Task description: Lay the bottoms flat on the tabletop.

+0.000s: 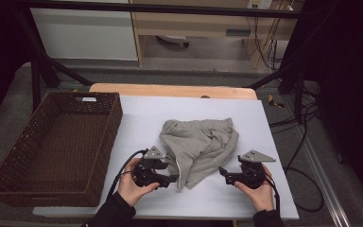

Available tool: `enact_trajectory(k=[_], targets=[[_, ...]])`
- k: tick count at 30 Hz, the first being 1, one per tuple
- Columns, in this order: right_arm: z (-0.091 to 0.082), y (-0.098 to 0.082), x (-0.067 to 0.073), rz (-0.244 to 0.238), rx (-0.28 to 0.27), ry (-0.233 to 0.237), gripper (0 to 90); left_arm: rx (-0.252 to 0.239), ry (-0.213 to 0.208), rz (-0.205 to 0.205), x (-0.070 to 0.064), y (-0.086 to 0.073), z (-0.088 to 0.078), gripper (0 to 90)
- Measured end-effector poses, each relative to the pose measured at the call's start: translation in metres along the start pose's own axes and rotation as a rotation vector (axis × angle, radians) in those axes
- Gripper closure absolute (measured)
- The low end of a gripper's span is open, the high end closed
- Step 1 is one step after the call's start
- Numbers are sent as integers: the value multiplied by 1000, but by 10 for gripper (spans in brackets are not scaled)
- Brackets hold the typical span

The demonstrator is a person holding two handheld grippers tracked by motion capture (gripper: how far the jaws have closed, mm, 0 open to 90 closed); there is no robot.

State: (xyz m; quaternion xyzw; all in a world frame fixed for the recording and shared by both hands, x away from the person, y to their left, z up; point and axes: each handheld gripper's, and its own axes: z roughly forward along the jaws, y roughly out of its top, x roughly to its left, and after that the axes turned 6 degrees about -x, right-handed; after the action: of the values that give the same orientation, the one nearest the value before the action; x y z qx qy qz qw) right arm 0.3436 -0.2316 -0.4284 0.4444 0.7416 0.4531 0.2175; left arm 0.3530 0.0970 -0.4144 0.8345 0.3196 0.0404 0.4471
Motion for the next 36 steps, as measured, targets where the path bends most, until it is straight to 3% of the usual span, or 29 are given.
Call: enact_trajectory(k=[5, 12, 16, 20, 31, 36], targets=[[1, 2, 6, -2, -2, 18, 107, 31, -43, -18, -11, -3, 13, 485], [8, 2, 21, -25, 26, 65, 117, 61, 4, -4, -15, -10, 23, 669], [13, 2, 28, -35, 41, 88, 131, 64, 6, -13, -12, -13, 24, 800], [17, 1, 37, -52, 52, 116, 166, 51, 4, -21, -9, -10, 15, 826], [35, -1, 72, -113, 98, 249, 347, -12, 33, -51, 9, 2, -22, 831], [46, -3, 86, -127, 124, 282, 435, -26, 48, -60, 13, 5, -30, 831]])
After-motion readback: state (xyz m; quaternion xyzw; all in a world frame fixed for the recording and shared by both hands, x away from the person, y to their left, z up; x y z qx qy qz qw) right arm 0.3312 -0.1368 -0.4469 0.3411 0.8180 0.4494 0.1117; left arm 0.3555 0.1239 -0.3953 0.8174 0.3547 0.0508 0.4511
